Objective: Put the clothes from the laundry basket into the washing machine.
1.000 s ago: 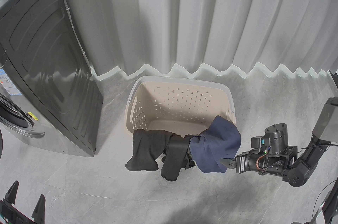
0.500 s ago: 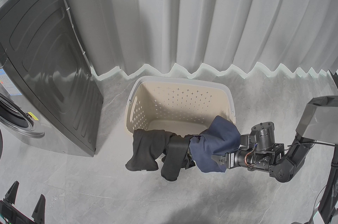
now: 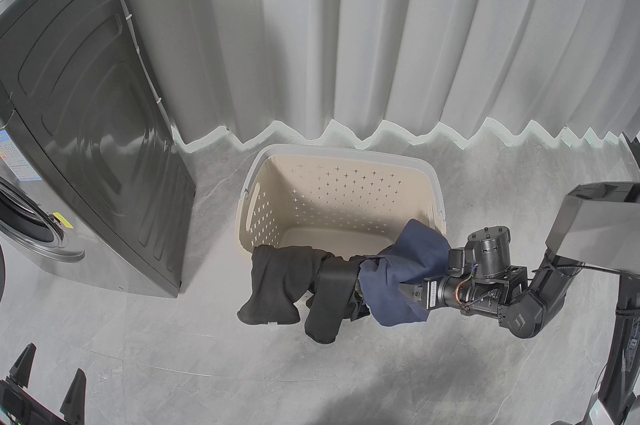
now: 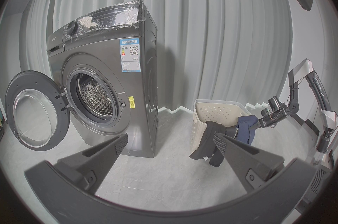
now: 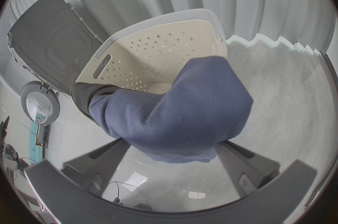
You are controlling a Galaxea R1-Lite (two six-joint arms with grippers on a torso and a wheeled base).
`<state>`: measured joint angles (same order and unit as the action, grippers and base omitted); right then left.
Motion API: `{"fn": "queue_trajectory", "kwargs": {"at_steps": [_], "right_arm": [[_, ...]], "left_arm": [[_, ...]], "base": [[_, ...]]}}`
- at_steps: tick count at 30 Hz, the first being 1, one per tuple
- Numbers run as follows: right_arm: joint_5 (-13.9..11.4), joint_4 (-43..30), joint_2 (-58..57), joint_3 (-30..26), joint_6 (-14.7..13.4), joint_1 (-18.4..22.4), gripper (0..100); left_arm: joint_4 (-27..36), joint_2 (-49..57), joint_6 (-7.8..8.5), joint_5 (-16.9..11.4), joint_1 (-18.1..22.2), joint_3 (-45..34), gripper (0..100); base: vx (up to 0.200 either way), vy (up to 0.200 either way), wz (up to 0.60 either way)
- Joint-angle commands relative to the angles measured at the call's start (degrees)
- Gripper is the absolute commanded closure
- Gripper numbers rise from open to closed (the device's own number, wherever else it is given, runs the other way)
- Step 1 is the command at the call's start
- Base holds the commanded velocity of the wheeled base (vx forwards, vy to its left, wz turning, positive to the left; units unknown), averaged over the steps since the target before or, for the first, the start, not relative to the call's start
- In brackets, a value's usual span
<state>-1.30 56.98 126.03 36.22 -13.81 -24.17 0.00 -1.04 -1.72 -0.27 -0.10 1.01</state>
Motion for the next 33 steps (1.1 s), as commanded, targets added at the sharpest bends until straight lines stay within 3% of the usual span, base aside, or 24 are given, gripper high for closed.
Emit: {"fn": "queue_trajectory", "kwargs": {"at_steps": [1, 10, 16, 22, 27, 33], "right_arm": [[-0.1, 0.24, 0.98, 0.7, 0.01, 0.18, 100], [-0.19, 1.82, -0.25, -0.18, 0.19, 0.18, 100], [-0.37, 4.11, -5.26, -5.9, 0.28, -0.79, 100], [-0.45, 7.53, -16.78, -14.86, 0.28, -2.81, 100], [-0.8, 7.71, -27.06, -19.61, 0.19, -4.39, 100], [-0.19, 6.92, -42.62, -22.95, 0.1, -9.58, 100]], "left_arm": [[0.0, 1.04, -0.04, 0.0, 0.01, -0.92, 0], [0.0, 1.04, -0.04, 0.0, 0.01, -0.92, 0], [0.0, 1.04, -0.04, 0.0, 0.01, -0.92, 0], [0.0, 1.04, -0.04, 0.0, 0.01, -0.92, 0], [0.0, 1.04, 0.05, 0.0, 0.01, -0.92, 0], [0.0, 1.04, 0.14, 0.0, 0.01, -0.84, 0]], "base": [[0.0, 0.0, 0.0], [0.0, 0.0, 0.0], [0.0, 0.0, 0.0], [0.0, 0.0, 0.0], [0.0, 0.0, 0.0], [0.0, 0.0, 0.0]]}}
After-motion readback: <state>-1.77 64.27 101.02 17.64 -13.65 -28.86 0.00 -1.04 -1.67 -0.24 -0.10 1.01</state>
